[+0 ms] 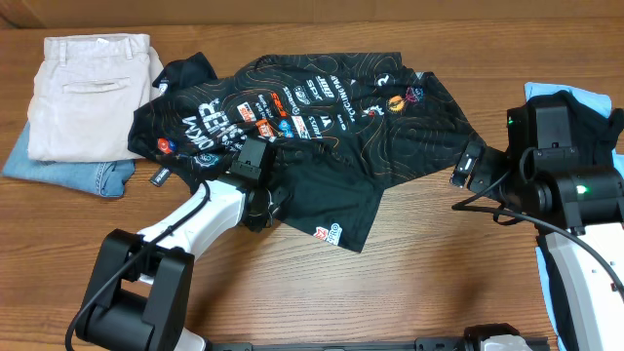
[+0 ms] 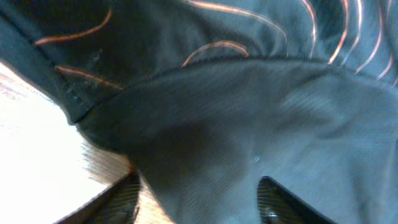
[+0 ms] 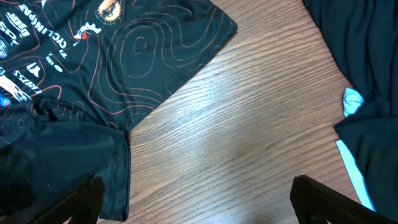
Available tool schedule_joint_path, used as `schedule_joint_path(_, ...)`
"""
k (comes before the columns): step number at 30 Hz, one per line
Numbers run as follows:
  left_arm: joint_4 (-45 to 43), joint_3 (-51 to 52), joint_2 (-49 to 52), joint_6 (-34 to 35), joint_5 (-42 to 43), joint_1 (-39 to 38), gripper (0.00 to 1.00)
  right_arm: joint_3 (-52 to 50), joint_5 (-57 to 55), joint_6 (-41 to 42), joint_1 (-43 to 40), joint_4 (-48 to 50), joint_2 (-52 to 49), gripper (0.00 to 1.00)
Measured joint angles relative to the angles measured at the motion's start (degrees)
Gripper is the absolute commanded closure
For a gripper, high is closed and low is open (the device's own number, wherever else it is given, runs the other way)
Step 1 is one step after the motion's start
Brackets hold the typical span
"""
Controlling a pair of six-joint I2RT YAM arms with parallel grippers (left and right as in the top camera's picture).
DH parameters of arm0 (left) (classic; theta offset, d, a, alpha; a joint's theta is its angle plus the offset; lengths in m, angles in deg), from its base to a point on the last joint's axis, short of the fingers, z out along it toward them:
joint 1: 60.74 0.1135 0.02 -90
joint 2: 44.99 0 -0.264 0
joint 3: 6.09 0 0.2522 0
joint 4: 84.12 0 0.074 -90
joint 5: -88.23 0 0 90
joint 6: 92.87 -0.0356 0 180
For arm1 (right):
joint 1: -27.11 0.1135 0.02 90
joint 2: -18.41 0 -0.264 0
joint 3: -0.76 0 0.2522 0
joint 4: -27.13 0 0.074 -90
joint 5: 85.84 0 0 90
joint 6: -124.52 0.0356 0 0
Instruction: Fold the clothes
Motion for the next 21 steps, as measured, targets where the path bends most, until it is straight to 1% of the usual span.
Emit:
schedule_joint_path(2, -1.5, -0.2, 0.5, -0.1, 0.0, 0.4, 0.89, 0.0, 0.0, 0.0, 0.0, -0.2, 0.0, 0.0)
schedule_joint_path(3, -2.2, -0.2, 1.1, -0.2, 0.1, 0.7, 0.96, 0.0, 0.0, 0.0, 0.0, -0.4, 0.0, 0.0)
schedule_joint_path(8, -2.5, -0.1, 1.7, -1.7, 0.9, 2.3, 0.96, 0.0, 0.0, 0.0, 0.0, -0.5, 0.0, 0.0)
schedule_joint_path(10, -0.7, -0.4, 1.7, -3.1, 1.2, 2.8, 0.96, 0.0, 0.0, 0.0, 0.0, -0.3, 0.0, 0.0)
schedule_joint_path(13, 6.2, -1.4, 1.5, -5.6, 1.7, 4.0, 0.96, 0.0, 0.0, 0.0, 0.0, 0.8, -0.2, 0.0)
schedule_joint_path(16, 14.8, -1.6, 0.2, -9.7, 0.9, 6.8, 0.96, 0.0, 0.0, -0.3, 0.0, 1.7, -1.2, 0.0)
schedule_joint_path(18, 19.8, -1.6, -2.6, -12.5, -1.5, 9.7, 0.96, 0.0, 0.0, -0.6, 0.0, 2.3, -3.0, 0.0)
schedule_joint_path(21, 23.7, -1.8, -7.9, -15.6, -5.1, 14.6, 0.96, 0.0, 0.0, -0.9, 0.0, 3.5, -6.3, 0.0)
